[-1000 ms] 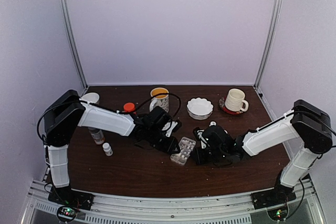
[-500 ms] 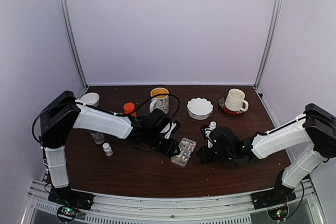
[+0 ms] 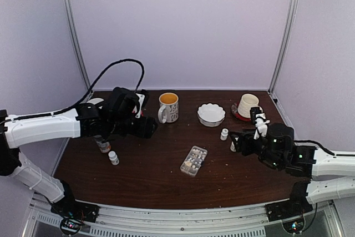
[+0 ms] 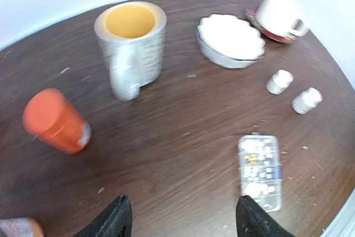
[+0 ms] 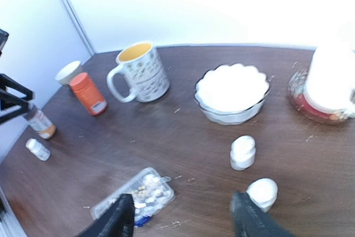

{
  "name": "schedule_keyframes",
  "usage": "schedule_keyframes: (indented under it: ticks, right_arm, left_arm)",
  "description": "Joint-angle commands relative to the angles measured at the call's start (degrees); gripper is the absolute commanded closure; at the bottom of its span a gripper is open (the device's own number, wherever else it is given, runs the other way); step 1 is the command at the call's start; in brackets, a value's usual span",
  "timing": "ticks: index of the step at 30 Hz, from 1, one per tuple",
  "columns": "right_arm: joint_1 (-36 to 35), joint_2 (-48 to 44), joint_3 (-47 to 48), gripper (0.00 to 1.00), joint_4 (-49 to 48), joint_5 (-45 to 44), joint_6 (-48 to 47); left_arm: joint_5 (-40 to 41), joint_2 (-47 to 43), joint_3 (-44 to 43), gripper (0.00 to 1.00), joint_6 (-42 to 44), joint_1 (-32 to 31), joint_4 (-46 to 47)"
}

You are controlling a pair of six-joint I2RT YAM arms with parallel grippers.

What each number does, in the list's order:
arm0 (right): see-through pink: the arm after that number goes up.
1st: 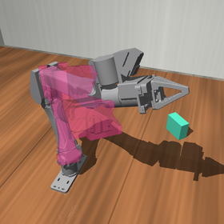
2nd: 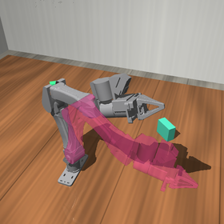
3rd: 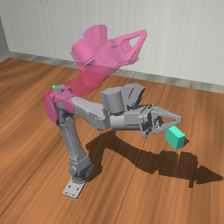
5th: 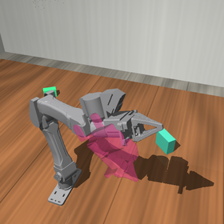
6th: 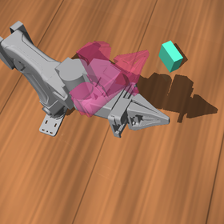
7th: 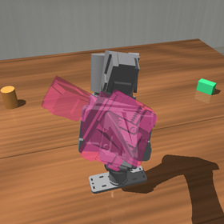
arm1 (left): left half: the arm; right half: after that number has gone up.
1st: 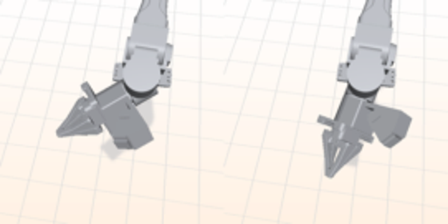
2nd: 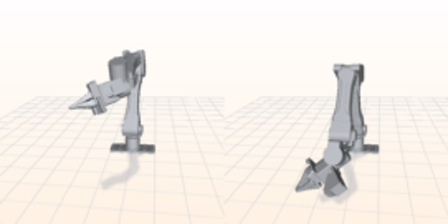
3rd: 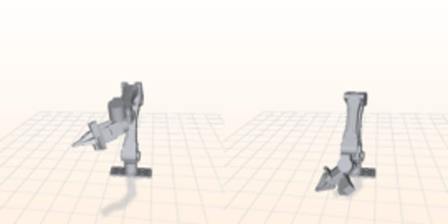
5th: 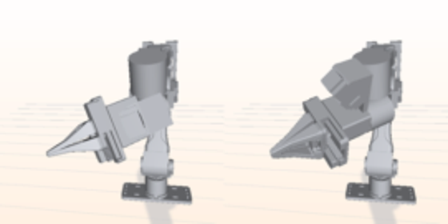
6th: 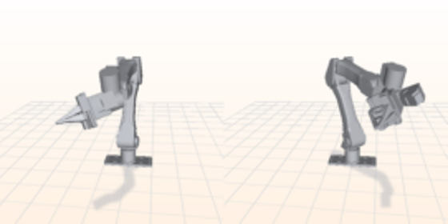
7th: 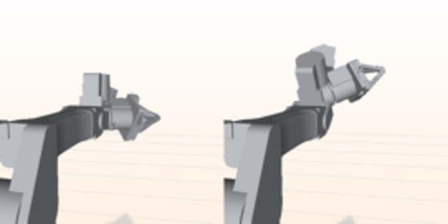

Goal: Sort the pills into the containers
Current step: Move the pill bottle to the center of the board.

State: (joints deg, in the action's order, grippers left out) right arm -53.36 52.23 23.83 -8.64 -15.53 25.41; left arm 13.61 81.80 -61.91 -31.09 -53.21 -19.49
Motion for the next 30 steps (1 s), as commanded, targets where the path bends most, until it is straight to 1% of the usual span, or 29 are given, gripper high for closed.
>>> schedule_keyframes:
  ticks: [1,4,6,7,8,10,12,14,15,17,18,21,22,25,28,30]
  right_arm:
    - [2.99,-8.02,-2.05,0.29,7.21,-10.50,-3.53]
    - [5.89,-12.79,-3.21,0.22,9.96,-14.09,-3.29]
    - [7.77,-15.60,-4.13,0.15,11.17,-16.66,-3.28]
    - [8.93,-16.95,-4.40,0.14,11.76,-16.67,-3.60]
    - [10.24,-18.11,-4.37,0.13,12.54,-16.12,-3.89]
    - [12.02,-19.91,-3.95,0.13,13.96,-15.60,-4.54]
    - [12.95,-21.28,-3.72,0.13,14.62,-15.63,-5.19]
    - [13.42,-21.86,-3.62,0.13,14.80,-15.55,-5.57]
    - [13.57,-21.90,-3.70,0.13,14.87,-15.48,-5.63]
    - [13.80,-21.69,-3.71,0.13,14.77,-15.33,-5.50]
    - [13.90,-21.60,-3.71,0.13,14.79,-15.25,-5.34]
    - [14.14,-21.38,-3.75,0.13,14.70,-15.07,-5.28]
    - [14.17,-21.38,-3.71,0.13,14.63,-14.97,-5.39]
    - [14.54,-21.47,-3.46,0.13,14.76,-14.89,-6.07]
    - [15.07,-21.63,-3.03,0.13,14.93,-14.61,-6.71]
    - [15.51,-21.68,-2.90,0.13,14.90,-14.16,-7.09]
  left_arm:
    - [10.42,-7.93,6.14,0.26,-2.94,3.16,-10.04]
    - [14.09,-13.12,9.90,0.21,-5.34,6.19,-14.31]
    - [14.50,-16.93,13.00,0.20,-5.55,9.72,-15.10]
    - [14.11,-18.83,14.34,0.20,-5.40,11.99,-15.46]
    - [13.63,-21.71,15.33,0.20,-4.98,15.19,-15.89]
    - [13.62,-26.15,16.45,0.22,-4.01,19.35,-17.03]
    - [14.18,-30.55,17.33,0.27,-3.64,23.15,-17.82]
    - [14.89,-34.10,18.52,0.33,-4.34,27.17,-18.31]
    - [15.93,-35.33,19.22,0.40,-5.37,28.93,-18.64]
    - [18.15,-37.22,20.68,0.64,-8.42,31.56,-19.52]
    - [18.91,-37.80,21.37,0.73,-9.93,32.20,-19.61]
    - [18.45,-37.26,24.09,0.96,-13.78,35.16,-17.91]
    - [16.87,-36.25,25.24,1.00,-14.81,36.96,-17.38]
    - [14.00,-32.83,28.10,1.00,-17.00,42.23,-14.55]
    - [15.44,-29.50,30.88,1.00,-18.41,43.64,-9.66]
    - [14.49,-27.10,32.85,1.00,-19.22,45.18,-5.64]
